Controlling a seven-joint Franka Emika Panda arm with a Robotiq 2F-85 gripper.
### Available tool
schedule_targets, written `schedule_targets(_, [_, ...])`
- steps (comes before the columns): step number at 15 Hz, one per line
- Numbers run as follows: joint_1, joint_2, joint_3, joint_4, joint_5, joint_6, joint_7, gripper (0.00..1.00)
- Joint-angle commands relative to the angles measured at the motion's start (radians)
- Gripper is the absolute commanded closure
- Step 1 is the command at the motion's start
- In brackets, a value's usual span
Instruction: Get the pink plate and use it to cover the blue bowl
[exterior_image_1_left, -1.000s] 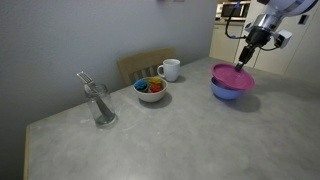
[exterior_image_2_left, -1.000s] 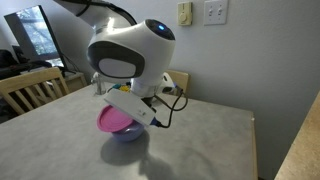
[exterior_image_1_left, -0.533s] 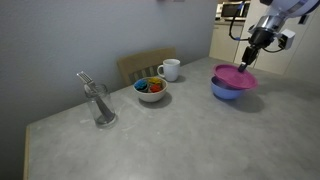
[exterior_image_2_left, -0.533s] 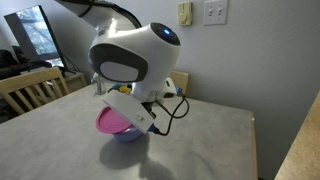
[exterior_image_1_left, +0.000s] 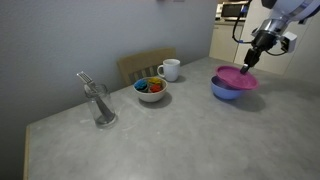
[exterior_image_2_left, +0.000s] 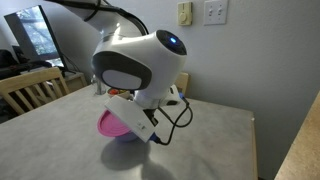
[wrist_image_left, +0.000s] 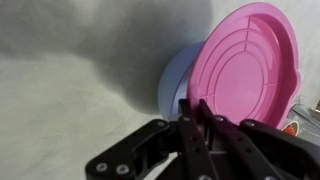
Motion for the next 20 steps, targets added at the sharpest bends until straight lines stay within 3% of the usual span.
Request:
schedule_targets(1, [-0.011,0.009,0.004,0.013,0.025,-0.011,-0.010,0.97])
schedule_targets(18, [-0.011,0.085,0.021,0.101,0.028,-0.014,0.001,0.97])
schedule_targets(19, [-0.011,0.087,0.021,0.103,0.027,-0.015,0.002,0.93])
schedule_targets(20, [-0.012,0.091,0.024,0.107,0.028,-0.014,-0.002,0.64])
